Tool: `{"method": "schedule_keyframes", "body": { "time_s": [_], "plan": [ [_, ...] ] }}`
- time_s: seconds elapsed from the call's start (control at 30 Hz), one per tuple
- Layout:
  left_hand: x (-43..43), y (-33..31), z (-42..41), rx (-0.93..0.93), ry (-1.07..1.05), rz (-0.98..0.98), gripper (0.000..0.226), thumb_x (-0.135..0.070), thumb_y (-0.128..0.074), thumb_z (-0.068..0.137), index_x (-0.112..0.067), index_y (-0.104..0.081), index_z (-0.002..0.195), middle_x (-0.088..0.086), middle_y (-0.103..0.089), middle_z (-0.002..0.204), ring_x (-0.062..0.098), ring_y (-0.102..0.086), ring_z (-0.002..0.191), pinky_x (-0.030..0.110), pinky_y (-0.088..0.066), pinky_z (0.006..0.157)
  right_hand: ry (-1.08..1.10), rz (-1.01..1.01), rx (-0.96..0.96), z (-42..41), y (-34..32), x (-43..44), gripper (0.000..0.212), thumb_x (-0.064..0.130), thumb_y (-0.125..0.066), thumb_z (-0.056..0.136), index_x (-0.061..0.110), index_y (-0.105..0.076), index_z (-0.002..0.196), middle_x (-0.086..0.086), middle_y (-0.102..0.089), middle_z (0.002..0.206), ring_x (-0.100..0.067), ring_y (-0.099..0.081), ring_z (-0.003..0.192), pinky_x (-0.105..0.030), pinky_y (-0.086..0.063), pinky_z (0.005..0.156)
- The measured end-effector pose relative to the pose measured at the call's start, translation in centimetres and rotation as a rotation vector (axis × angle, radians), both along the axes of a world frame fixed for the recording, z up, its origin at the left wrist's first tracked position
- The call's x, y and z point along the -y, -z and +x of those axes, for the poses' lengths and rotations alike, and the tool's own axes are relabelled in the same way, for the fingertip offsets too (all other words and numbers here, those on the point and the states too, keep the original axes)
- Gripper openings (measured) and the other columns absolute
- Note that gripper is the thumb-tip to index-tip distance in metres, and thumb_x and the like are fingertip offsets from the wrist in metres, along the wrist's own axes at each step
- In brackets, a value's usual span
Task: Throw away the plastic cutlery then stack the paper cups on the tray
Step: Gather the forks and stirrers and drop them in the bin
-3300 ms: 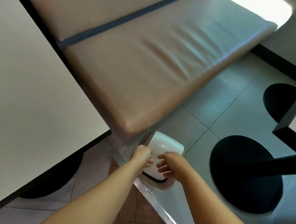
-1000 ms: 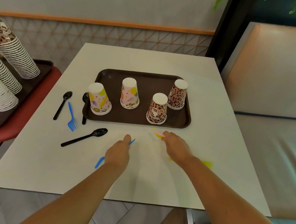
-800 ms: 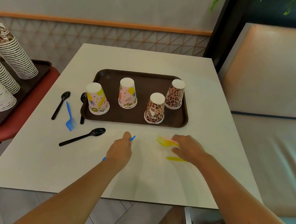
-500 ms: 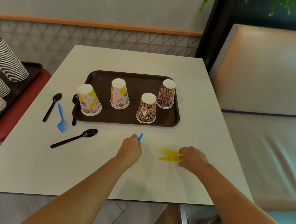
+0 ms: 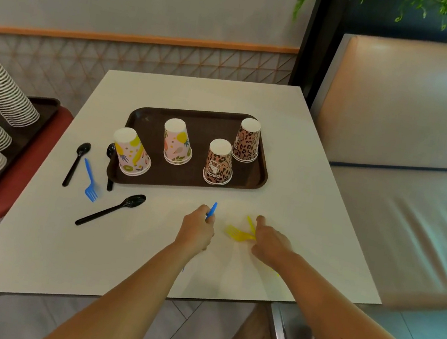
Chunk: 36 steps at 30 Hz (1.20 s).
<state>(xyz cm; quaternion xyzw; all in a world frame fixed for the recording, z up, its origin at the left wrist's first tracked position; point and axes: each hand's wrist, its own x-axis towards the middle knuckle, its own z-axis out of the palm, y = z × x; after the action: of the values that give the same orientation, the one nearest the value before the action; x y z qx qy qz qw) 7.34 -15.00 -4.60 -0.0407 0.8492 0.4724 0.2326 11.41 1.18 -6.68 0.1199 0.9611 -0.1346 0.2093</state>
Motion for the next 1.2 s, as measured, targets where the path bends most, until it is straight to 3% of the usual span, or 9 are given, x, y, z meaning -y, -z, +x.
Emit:
{"method": "schedule_keyframes", "body": {
  "time_s": [0.17,0.27,0.37,0.6,0.8,0.87,0.97,1.07,1.2],
  "plan": [
    [-1.9,-0.8,0.9,0.049,-0.013,0.103,0.013,-0.014,-0.041,0.098,-0.006,-0.049,0.091,0.007,-0.054,0.068,0.016,-0.045,0.05,0.024,-0.044,0.049,0.273,-0.273,0.006,1.4,-0.3,-1.0,0.021,0.015,-0.039,0.096,0.001,-0.048,0.11,-0.018,-0.055,0.119,-0.033,-0.055,0.108,-0.031,-0.039,0.079],
    [-3.9,-1.5,1.8,0.064,0.018,0.179,0.015,-0.011,-0.04,0.098,-0.005,-0.053,0.091,0.006,-0.056,0.068,0.015,-0.048,0.052,0.023,-0.047,0.052,0.583,-0.643,-0.031,3.4,-1.3,-2.4,0.018,0.012,-0.044,0.094,0.003,-0.058,0.102,-0.007,-0.051,0.086,-0.019,-0.05,0.072,-0.027,-0.039,0.062],
    [-6.7,-2.5,3.6,0.054,0.094,0.277,0.019,-0.012,-0.046,0.096,-0.008,-0.057,0.081,0.003,-0.054,0.066,0.014,-0.048,0.055,0.024,-0.048,0.06,0.816,-1.031,-0.042,6.8,-3.1,-4.1,0.015,0.008,-0.044,0.095,0.01,-0.05,0.081,-0.004,-0.044,0.065,-0.015,-0.045,0.05,-0.025,-0.043,0.047],
    [-14.5,-3.7,10.8,-0.057,0.479,0.408,0.013,-0.021,-0.063,0.088,-0.011,-0.068,0.081,-0.01,-0.053,0.059,0.006,-0.047,0.058,0.027,-0.044,0.068,1.085,-1.424,-0.308,18.4,-5.1,-9.5,0.016,0.008,-0.042,0.098,0.001,-0.056,0.094,-0.007,-0.052,0.053,-0.017,-0.051,0.038,-0.025,-0.047,0.04],
    [-20.2,-0.5,17.9,-0.095,0.796,0.334,0.01,-0.013,-0.062,0.087,-0.007,-0.07,0.089,0.002,-0.062,0.069,0.016,-0.057,0.069,0.039,-0.052,0.077,1.385,-1.543,-0.442,27.0,-1.4,-13.9,0.02,0.005,-0.037,0.098,0.0,-0.056,0.103,-0.005,-0.052,0.05,-0.014,-0.053,0.041,-0.024,-0.049,0.042],
    [-21.8,1.5,19.6,-0.111,0.887,0.277,0.012,-0.011,-0.062,0.086,-0.003,-0.07,0.091,0.011,-0.066,0.076,0.015,-0.056,0.071,0.031,-0.05,0.075,1.486,-1.578,-0.389,29.2,0.9,-15.1,0.021,0.004,-0.037,0.099,-0.001,-0.056,0.103,-0.007,-0.054,0.052,-0.016,-0.056,0.042,-0.026,-0.052,0.044],
    [-24.0,4.6,21.2,-0.12,0.955,0.147,0.007,-0.009,-0.065,0.084,-0.003,-0.068,0.086,0.003,-0.059,0.067,0.014,-0.05,0.069,0.011,-0.037,0.059,1.598,-1.579,-0.26,31.5,5.1,-16.9,0.02,0.002,-0.037,0.098,-0.001,-0.057,0.097,-0.007,-0.054,0.049,-0.015,-0.056,0.039,-0.026,-0.052,0.043],
    [-25.9,8.6,22.2,-0.11,0.924,0.024,0.029,-0.003,-0.068,0.079,-0.02,-0.05,0.064,-0.007,-0.047,0.057,0.018,-0.048,0.064,0.021,-0.04,0.061,1.684,-1.492,-0.113,32.6,10.0,-18.2,0.017,0.002,-0.04,0.098,0.001,-0.055,0.088,-0.005,-0.053,0.045,-0.013,-0.054,0.035,-0.024,-0.051,0.041],
    [-27.7,14.1,22.9,-0.112,0.857,-0.089,0.038,0.004,-0.064,0.077,-0.021,-0.04,0.063,-0.006,-0.047,0.062,0.017,-0.048,0.067,0.02,-0.037,0.06,1.768,-1.45,0.042,33.1,16.8,-18.9,0.023,0.004,-0.037,0.099,0.004,-0.047,0.078,-0.006,-0.05,0.041,-0.013,-0.051,0.032,-0.022,-0.049,0.039]
  ]
}}
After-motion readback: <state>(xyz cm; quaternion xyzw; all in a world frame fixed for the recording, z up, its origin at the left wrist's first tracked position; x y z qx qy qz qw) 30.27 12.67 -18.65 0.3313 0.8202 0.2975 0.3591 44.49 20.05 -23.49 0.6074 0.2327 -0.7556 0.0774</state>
